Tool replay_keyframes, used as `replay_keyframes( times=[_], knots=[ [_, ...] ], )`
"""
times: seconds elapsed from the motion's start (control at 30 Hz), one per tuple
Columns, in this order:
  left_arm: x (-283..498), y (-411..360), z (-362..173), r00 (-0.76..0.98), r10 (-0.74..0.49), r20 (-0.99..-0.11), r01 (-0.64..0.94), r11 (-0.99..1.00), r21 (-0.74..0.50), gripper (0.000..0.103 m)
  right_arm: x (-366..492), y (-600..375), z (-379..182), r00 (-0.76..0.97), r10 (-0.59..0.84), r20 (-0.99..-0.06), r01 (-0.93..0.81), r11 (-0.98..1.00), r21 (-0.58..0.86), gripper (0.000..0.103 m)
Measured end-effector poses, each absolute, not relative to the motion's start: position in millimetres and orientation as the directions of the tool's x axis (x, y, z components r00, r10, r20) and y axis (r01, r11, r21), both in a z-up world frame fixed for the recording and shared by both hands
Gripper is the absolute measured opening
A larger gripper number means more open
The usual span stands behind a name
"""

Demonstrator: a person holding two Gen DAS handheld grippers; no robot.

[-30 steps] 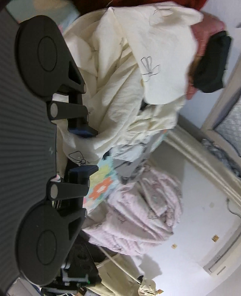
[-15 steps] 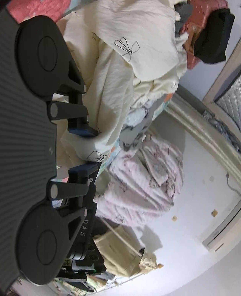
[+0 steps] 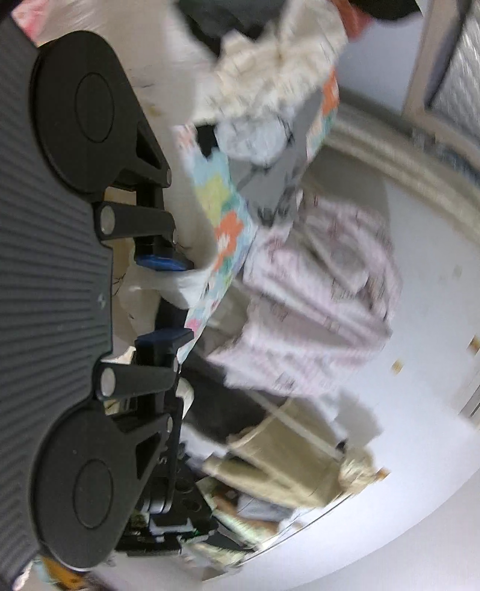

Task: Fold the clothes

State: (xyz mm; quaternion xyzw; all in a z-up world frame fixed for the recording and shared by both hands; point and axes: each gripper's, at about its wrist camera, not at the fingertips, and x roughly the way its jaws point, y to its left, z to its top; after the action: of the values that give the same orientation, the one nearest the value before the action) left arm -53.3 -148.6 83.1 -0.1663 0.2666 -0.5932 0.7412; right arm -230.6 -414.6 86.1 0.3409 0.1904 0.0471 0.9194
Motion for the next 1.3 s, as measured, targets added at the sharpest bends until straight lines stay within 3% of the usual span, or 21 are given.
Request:
replay_keyframes(
  times=[0.1, 0.23, 0.37, 0.53, 0.63, 0.73, 0.77, 0.83, 0.9, 0.97, 1.07, 1.13, 1.17, 1.27, 1.3],
  knots=[
    [-42, -155, 111, 0.168, -0.972, -0.167, 0.808, 0.233, -0.541, 0.03, -247, -445, 100, 0.946, 0.109, -0.306, 0.105, 0.79, 0.605, 0.015],
    [-43, -164, 116, 0.226, -0.951, -0.211, 0.837, 0.3, -0.458, 0.03, -275, -481, 96, 0.935, -0.02, -0.355, 0.231, 0.795, 0.561, 0.015],
    [-49, -186, 76, 0.205, -0.914, -0.35, 0.827, 0.353, -0.437, 0.031, -297, -512, 69, 0.904, -0.095, -0.417, 0.339, 0.753, 0.564, 0.015],
    [-45, -195, 7, 0.203, -0.809, -0.552, 0.762, 0.484, -0.43, 0.04, -307, -535, 28, 0.827, -0.176, -0.534, 0.477, 0.722, 0.501, 0.015],
    [-39, -191, -20, 0.183, -0.77, -0.612, 0.732, 0.522, -0.438, 0.041, -312, -542, 6, 0.789, -0.204, -0.58, 0.539, 0.683, 0.493, 0.025],
    [-36, -190, -30, 0.175, -0.747, -0.641, 0.722, 0.54, -0.433, 0.041, -318, -537, -5, 0.744, -0.247, -0.62, 0.591, 0.677, 0.439, 0.043],
    [-35, -189, -31, 0.179, -0.743, -0.645, 0.717, 0.547, -0.432, 0.043, -322, -533, -4, 0.738, -0.266, -0.62, 0.598, 0.685, 0.417, 0.044],
    [-36, -184, -33, 0.2, -0.738, -0.645, 0.694, 0.571, -0.439, 0.054, -334, -525, 1, 0.734, -0.321, -0.598, 0.612, 0.695, 0.378, 0.047],
    [-40, -177, -43, 0.203, -0.746, -0.634, 0.67, 0.578, -0.465, 0.056, -347, -519, 10, 0.732, -0.397, -0.554, 0.635, 0.693, 0.342, 0.057],
    [-42, -172, -53, 0.205, -0.751, -0.628, 0.656, 0.581, -0.481, 0.056, -353, -523, 14, 0.732, -0.43, -0.529, 0.648, 0.679, 0.345, 0.059],
    [-38, -175, -62, 0.185, -0.757, -0.627, 0.648, 0.574, -0.501, 0.057, -357, -521, 18, 0.761, -0.399, -0.512, 0.619, 0.683, 0.388, 0.059],
    [-34, -178, -65, 0.178, -0.767, -0.616, 0.635, 0.568, -0.524, 0.063, -359, -511, 19, 0.794, -0.336, -0.506, 0.565, 0.714, 0.413, 0.059],
    [-33, -180, -66, 0.173, -0.775, -0.607, 0.629, 0.562, -0.538, 0.068, -359, -506, 15, 0.818, -0.272, -0.507, 0.523, 0.719, 0.458, 0.059],
    [-30, -184, -72, 0.166, -0.78, -0.604, 0.614, 0.561, -0.556, 0.069, -358, -505, -10, 0.876, -0.042, -0.48, 0.406, 0.603, 0.687, 0.059],
    [-30, -186, -75, 0.155, -0.779, -0.608, 0.615, 0.558, -0.558, 0.069, -354, -503, -19, 0.862, -0.017, -0.507, 0.417, 0.592, 0.689, 0.059]
  ],
)
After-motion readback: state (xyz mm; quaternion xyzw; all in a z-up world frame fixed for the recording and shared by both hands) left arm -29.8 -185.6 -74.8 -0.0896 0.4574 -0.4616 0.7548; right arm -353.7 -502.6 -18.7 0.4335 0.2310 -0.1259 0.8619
